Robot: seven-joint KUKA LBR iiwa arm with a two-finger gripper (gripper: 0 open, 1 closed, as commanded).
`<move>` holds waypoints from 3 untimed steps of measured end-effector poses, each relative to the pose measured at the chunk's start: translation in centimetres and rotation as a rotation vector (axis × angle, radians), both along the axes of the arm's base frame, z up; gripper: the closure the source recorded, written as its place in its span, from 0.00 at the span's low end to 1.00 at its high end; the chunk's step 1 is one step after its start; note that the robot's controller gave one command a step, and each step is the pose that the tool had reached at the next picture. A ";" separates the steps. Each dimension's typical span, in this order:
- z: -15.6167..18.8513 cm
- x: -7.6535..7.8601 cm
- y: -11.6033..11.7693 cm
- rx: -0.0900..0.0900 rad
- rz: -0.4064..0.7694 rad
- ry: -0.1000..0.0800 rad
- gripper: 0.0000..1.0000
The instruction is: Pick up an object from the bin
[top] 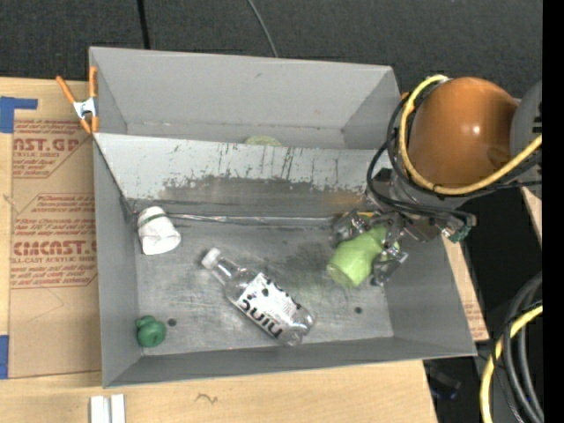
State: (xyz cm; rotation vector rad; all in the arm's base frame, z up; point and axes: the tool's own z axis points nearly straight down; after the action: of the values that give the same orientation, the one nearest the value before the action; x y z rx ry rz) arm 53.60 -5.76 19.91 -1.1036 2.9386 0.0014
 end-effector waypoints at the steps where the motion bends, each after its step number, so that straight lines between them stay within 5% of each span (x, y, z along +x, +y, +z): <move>1: 0.0 0.0 0.0 0.000 0.000 0.000 1.00; 3: 0.0 0.0 0.0 0.001 0.000 0.000 1.00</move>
Offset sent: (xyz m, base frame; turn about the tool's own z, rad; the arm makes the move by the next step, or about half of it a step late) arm 0.0000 0.0000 0.0000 0.0000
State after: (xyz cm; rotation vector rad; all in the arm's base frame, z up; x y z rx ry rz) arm 53.59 -5.78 19.90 -1.1031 2.9390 0.0025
